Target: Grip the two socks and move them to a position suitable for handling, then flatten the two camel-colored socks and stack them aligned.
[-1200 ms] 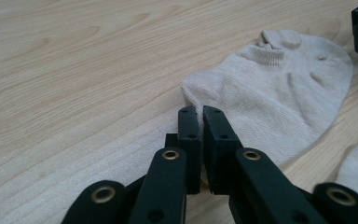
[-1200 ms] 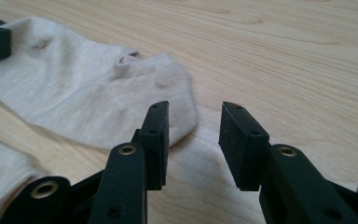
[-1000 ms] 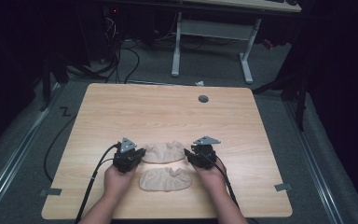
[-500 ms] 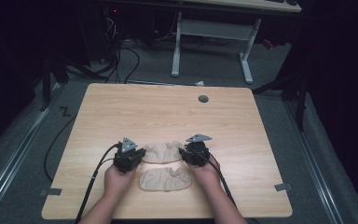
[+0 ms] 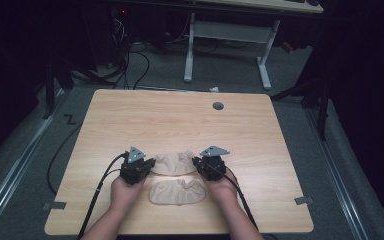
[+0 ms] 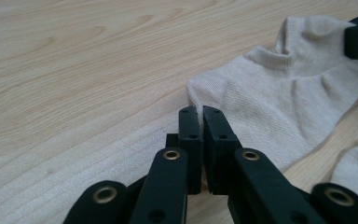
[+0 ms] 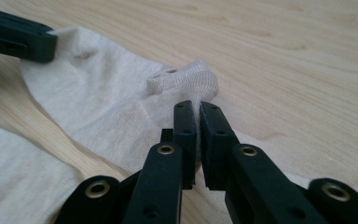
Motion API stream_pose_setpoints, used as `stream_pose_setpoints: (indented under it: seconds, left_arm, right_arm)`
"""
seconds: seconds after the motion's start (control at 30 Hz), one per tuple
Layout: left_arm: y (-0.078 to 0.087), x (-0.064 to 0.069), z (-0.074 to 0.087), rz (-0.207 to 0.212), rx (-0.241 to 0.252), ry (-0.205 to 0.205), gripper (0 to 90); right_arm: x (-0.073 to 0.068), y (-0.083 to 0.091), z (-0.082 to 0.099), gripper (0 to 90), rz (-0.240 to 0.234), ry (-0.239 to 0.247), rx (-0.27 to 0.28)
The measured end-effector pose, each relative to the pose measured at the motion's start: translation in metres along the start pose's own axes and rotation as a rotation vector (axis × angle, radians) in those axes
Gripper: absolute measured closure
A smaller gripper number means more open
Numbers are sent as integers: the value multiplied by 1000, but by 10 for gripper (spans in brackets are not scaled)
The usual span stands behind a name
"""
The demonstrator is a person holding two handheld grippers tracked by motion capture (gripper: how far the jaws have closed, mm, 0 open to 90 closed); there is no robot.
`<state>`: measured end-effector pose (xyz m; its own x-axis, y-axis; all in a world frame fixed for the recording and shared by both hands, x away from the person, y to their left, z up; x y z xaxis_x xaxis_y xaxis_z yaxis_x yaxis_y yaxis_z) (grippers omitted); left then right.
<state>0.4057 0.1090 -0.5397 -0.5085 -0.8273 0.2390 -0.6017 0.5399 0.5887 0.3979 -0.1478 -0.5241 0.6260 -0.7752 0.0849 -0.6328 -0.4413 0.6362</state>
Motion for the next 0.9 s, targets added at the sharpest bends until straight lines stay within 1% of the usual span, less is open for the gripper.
stream_pose_setpoints:
  seconds: [0.03, 0.13, 0.2, 0.23, 0.33, 0.4, 0.47, 0.5, 0.6, 0.67, 0.7, 0.8, 0.87, 0.9]
  left_arm:
    - [2, 2, -1, 11, 12, 5, 868]
    - [4, 4, -2, 8, 21, 3, 869]
    - [6, 8, -3, 14, 33, 0, 869]
    - [8, 12, -4, 8, 46, -17, 870]
    - [10, 14, -4, 3, 49, -27, 870]
    - [11, 15, -5, -2, 54, -21, 870]
    - [13, 15, -5, 4, 59, -10, 870]
    - [14, 16, -5, 6, 62, -6, 870]
    - [18, 18, -5, 10, 64, -14, 870]
    - [20, 20, -6, 15, 67, -9, 870]
    - [21, 21, -6, 19, 65, -7, 870]
    - [23, 26, -7, 23, 55, -27, 870]
    - [26, 28, -8, 28, 55, -26, 870]
    - [28, 29, -8, 32, 58, -23, 870]
  right_arm:
    - [-1, 3, -1, 864, 2, 10, 13]
    - [-2, 7, 0, 864, 5, 10, 26]
    - [-4, 9, 0, 864, 12, 15, 33]
    - [-4, 10, 1, 864, 20, 26, 42]
    - [-4, 12, 3, 864, 24, 14, 48]
    - [-5, 15, 3, 865, 29, 11, 58]
    - [-5, 18, 4, 864, 30, 8, 65]
    - [-5, 20, 4, 864, 33, 14, 70]
    - [-6, 26, 4, 865, 39, 21, 75]
    - [-7, 30, 3, 865, 43, 27, 86]
    - [-8, 35, 3, 865, 43, 27, 92]
    - [-8, 39, 2, 865, 46, 30, 100]
    - [-9, 44, 2, 865, 46, 33, 107]
    - [-12, 51, 2, 865, 45, 36, 117]
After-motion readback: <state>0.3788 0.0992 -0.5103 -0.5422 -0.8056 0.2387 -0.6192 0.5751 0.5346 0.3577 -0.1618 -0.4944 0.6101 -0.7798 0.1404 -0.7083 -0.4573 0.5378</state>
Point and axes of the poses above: each handheld gripper's, and its own axes: y roughly backward along the jaws, z roughly out of its underside, x roughly to its right, the point moved 2 cm from there along -y, roughly forward along the jaws, and after that the axes turned 9 degrees about y, right-handed, at the moved point
